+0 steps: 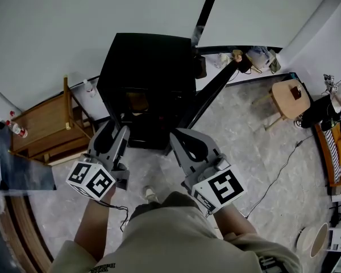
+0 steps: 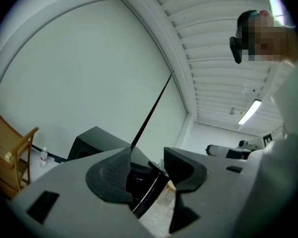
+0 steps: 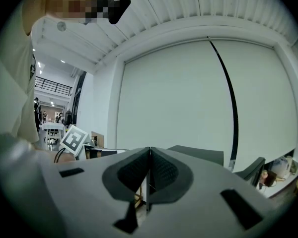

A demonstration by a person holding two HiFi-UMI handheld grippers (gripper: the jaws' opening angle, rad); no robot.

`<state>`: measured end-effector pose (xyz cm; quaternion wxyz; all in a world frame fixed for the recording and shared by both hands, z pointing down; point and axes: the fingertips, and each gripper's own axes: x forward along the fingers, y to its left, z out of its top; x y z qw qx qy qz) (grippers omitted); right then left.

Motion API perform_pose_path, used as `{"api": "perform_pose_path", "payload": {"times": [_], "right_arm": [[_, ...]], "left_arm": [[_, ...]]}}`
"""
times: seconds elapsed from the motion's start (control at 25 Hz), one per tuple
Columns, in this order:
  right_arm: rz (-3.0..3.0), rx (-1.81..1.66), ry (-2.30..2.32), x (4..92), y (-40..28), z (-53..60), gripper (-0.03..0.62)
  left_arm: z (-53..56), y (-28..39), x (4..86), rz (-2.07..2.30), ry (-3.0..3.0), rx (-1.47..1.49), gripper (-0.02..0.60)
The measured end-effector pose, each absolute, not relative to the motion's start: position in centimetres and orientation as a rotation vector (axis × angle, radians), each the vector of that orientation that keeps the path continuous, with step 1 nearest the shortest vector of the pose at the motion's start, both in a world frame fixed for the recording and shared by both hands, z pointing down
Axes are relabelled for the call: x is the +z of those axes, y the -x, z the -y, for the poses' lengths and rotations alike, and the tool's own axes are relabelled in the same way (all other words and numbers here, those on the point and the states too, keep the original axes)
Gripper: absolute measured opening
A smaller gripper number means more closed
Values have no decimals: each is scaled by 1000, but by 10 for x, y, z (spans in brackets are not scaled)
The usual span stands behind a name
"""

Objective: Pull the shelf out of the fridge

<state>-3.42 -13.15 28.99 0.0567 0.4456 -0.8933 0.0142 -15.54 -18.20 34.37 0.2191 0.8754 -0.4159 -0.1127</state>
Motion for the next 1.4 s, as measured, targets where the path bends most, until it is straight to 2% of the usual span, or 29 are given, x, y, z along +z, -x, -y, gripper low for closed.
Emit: {"api": "perform_pose_path", "payload": {"times": [0.52, 1.0, 1.4], "right_arm": [[2761, 199, -1200, 327, 50, 183, -3], [2748, 273, -1051, 373, 51, 230, -3], [2725, 312, -1013, 412, 53, 259, -3]], "left_arm": [[253, 145, 426, 965, -2004, -571, 233], [295, 128, 510, 872, -1735, -774, 233], [330, 110, 574, 871, -1586, -811, 232]]}}
